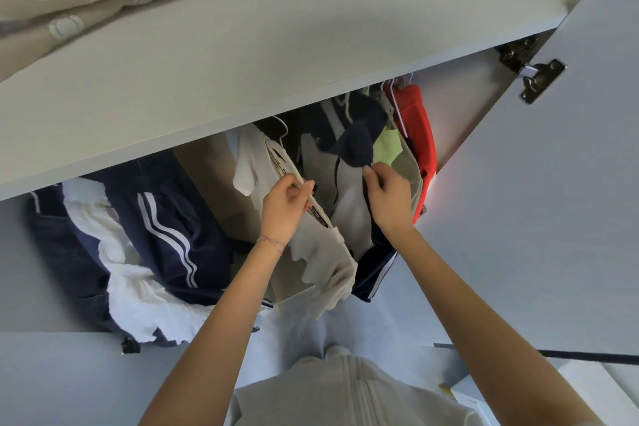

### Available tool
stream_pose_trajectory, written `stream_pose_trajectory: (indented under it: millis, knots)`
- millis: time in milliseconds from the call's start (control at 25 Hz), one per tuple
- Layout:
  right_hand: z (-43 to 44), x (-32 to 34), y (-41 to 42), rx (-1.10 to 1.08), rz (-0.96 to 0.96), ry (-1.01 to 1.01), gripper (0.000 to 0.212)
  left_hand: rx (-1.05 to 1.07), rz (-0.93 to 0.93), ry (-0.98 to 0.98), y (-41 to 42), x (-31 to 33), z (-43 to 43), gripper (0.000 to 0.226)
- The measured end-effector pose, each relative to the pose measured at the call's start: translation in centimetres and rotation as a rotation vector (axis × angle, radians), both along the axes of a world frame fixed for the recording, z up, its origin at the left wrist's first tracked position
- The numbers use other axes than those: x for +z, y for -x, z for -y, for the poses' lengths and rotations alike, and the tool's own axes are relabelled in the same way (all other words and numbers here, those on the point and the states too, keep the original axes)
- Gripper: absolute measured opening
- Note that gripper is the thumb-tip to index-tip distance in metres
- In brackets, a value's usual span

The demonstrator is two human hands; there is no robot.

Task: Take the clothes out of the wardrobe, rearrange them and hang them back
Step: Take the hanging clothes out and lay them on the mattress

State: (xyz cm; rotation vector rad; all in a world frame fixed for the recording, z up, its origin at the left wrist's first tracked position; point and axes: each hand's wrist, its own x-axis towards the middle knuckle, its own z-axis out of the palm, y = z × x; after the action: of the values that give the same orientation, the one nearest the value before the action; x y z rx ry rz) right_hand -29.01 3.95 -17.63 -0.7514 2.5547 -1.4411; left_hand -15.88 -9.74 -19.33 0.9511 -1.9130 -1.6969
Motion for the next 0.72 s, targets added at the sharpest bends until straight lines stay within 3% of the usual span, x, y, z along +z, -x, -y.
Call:
stream_pose_trajectory:
  millis: [280,720]
  knots:
    - [-4.1,-0.7,-6.4,0.036,0.053,-0.021,0.039,-0.234,0.017,0.250,1.0,0.8,-3.7,0.018]
    - [-16.6,0.0,-13.1,-0.267,0.076,-0.059,0.032,-0.808,0.019,0.278,1.1,1.2,-13.1,0.027]
